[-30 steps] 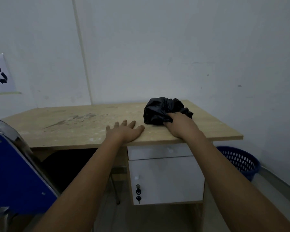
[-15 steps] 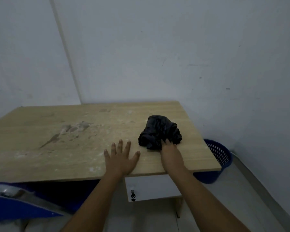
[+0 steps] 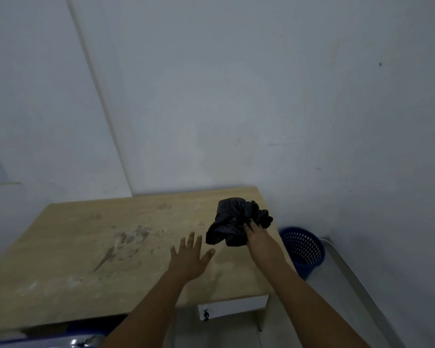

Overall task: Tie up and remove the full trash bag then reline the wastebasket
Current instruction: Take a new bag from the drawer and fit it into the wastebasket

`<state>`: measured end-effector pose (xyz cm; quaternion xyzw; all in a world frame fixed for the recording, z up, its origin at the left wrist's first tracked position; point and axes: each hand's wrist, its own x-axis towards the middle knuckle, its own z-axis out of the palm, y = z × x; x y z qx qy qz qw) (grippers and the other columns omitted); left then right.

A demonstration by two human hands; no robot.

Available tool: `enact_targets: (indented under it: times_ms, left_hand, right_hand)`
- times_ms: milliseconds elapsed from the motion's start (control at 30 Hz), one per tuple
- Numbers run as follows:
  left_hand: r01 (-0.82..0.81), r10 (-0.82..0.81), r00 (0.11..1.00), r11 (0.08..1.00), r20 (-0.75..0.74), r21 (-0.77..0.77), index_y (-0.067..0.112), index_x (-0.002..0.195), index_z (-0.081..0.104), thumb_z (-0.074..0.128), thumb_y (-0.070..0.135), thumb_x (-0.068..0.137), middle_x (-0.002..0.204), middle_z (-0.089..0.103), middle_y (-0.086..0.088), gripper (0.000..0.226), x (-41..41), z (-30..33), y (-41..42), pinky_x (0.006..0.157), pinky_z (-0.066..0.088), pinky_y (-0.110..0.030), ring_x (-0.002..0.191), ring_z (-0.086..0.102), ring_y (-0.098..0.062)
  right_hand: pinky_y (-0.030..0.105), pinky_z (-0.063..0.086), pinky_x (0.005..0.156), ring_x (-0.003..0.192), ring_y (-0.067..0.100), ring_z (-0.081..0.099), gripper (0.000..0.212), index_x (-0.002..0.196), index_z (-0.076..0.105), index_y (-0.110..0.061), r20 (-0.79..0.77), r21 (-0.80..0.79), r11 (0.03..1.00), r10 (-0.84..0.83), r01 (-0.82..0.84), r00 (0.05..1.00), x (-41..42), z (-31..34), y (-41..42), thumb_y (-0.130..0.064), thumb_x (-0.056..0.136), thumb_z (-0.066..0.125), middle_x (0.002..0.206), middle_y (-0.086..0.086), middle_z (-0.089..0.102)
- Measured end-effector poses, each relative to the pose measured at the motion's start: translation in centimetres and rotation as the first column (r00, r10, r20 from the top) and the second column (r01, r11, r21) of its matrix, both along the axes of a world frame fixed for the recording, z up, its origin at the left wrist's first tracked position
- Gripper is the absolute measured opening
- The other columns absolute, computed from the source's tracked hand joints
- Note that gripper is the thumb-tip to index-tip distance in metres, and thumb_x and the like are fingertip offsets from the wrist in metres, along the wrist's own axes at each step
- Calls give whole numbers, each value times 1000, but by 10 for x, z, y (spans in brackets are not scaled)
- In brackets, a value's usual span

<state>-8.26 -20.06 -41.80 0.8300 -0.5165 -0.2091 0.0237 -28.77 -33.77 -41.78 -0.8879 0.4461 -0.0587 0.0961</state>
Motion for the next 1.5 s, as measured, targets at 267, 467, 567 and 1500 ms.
enact_targets:
  times_ms: [267,467,567,1500]
  left_hand:
    - [84,-115,990,944,-79,-318,22,163,32,14,89,87,168,32,-4,103,-30,123,-3,115,42,-44,149,41,-25]
    - [87,-228,952,840,-204,-535,36,147,51,33,69,103,131,63,6,58,-110,181,-31,81,46,-29,95,62,-6]
    - [123,-277,940,820,-199,-559,37,151,47,32,70,102,128,64,10,61,-154,200,-57,82,50,-32,89,63,-4]
    - [-308,-135,747,797,-650,-519,34,144,49,55,48,104,127,63,9,42,-327,165,-417,87,56,-22,119,65,-13]
  right_hand:
    - [46,60,98,137,42,58,59,156,48,-3,164,-58,998,23,-14,986,-68,116,8,-2,101,66,163,23,44]
    - [36,44,115,155,28,37,59,167,29,-14,264,-157,987,24,18,964,-141,183,-5,-16,112,49,175,11,24]
    - [38,47,112,153,30,40,60,167,30,-14,275,-183,983,41,10,961,-183,198,-32,-15,111,52,174,12,26]
    - [22,32,117,148,26,42,61,160,46,-20,421,-32,996,94,-89,902,-330,121,-369,1,103,56,163,11,41]
